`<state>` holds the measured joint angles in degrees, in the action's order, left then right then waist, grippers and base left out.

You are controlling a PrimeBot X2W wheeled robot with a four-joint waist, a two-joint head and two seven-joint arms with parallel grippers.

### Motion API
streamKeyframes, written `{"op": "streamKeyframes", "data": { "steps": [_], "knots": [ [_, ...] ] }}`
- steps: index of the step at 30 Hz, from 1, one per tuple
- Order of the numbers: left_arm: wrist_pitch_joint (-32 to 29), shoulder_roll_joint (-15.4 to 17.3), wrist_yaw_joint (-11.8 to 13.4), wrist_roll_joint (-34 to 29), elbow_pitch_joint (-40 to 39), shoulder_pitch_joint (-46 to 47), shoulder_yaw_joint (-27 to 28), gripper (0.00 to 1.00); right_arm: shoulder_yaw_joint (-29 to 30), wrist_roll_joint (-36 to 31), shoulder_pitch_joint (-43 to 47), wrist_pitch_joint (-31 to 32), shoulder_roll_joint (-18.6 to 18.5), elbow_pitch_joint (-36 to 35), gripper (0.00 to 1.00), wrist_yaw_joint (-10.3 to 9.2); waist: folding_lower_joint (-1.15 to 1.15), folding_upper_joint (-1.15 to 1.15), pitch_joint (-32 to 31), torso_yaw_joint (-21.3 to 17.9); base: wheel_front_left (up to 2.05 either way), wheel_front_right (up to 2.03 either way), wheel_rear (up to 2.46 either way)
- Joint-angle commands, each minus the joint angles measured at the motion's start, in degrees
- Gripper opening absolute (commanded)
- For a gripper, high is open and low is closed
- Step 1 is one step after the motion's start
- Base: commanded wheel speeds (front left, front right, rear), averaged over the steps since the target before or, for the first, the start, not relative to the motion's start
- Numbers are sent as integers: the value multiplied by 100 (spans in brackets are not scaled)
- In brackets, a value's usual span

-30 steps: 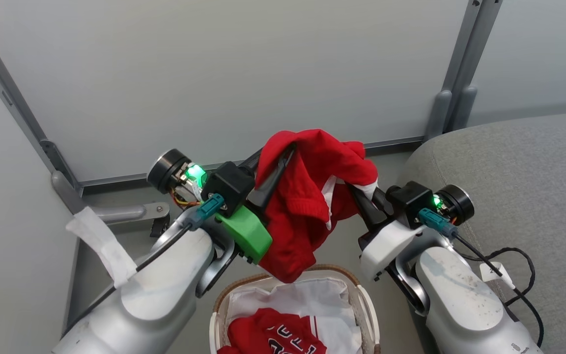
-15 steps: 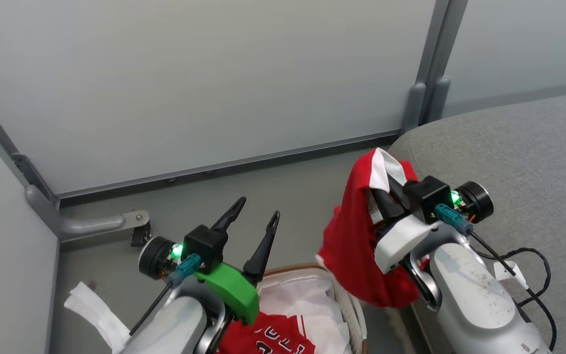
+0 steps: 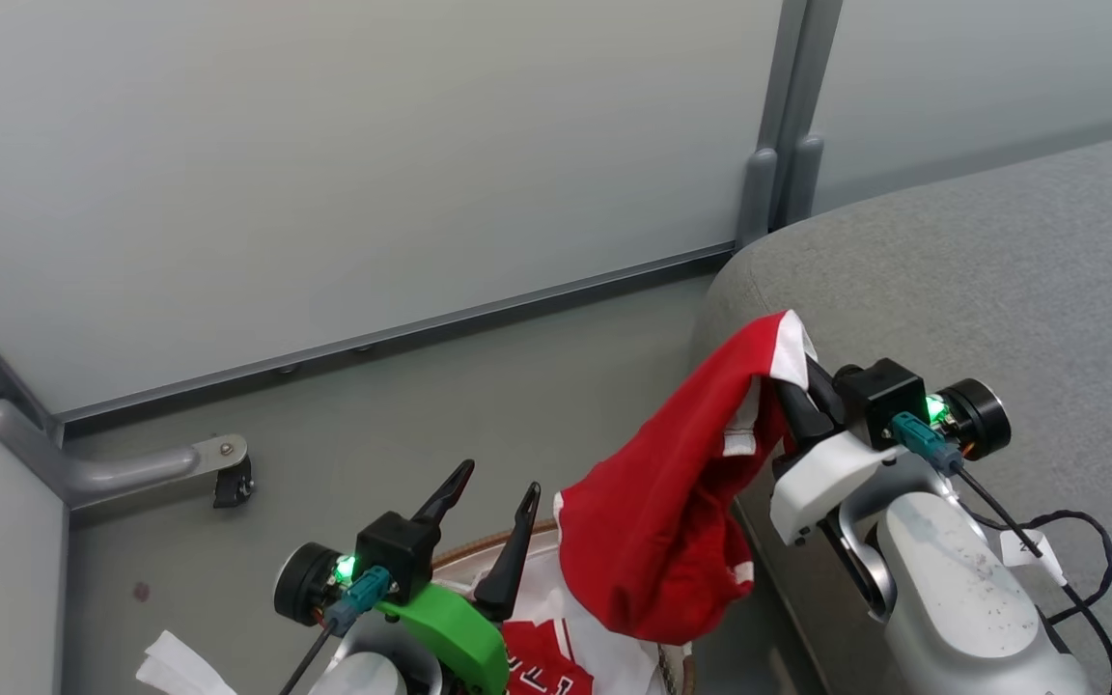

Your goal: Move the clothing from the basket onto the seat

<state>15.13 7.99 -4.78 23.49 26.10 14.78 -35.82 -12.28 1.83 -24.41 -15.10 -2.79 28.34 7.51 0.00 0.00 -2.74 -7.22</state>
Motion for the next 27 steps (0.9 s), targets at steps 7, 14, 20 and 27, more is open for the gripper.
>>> {"op": "streamKeyframes", "data": {
  "steps": [7, 14, 20, 27],
  "knots": [
    [2, -220, -119, -267, -81, -195, 313, 100, 301, -210, -117, -10, -22, -70, 0, -5, 0, 0, 159, -784, 0, 0, 0],
    [2, -376, -200, -476, -103, -237, 370, 100, 719, -463, -180, -10, -16, -111, 0, -5, 0, 0, 322, -1405, 0, 0, 0],
    [1, -432, -241, -584, -60, -225, 371, 100, 1048, -627, -103, -10, -14, -184, 0, -6, 0, 0, 467, -1761, 0, 0, 0],
    [2, -465, -264, -724, -46, -108, 315, 100, 1369, -612, -176, -10, -16, -326, 0, -6, 0, 0, 774, -1794, 0, 0, 0]
  ]
}}
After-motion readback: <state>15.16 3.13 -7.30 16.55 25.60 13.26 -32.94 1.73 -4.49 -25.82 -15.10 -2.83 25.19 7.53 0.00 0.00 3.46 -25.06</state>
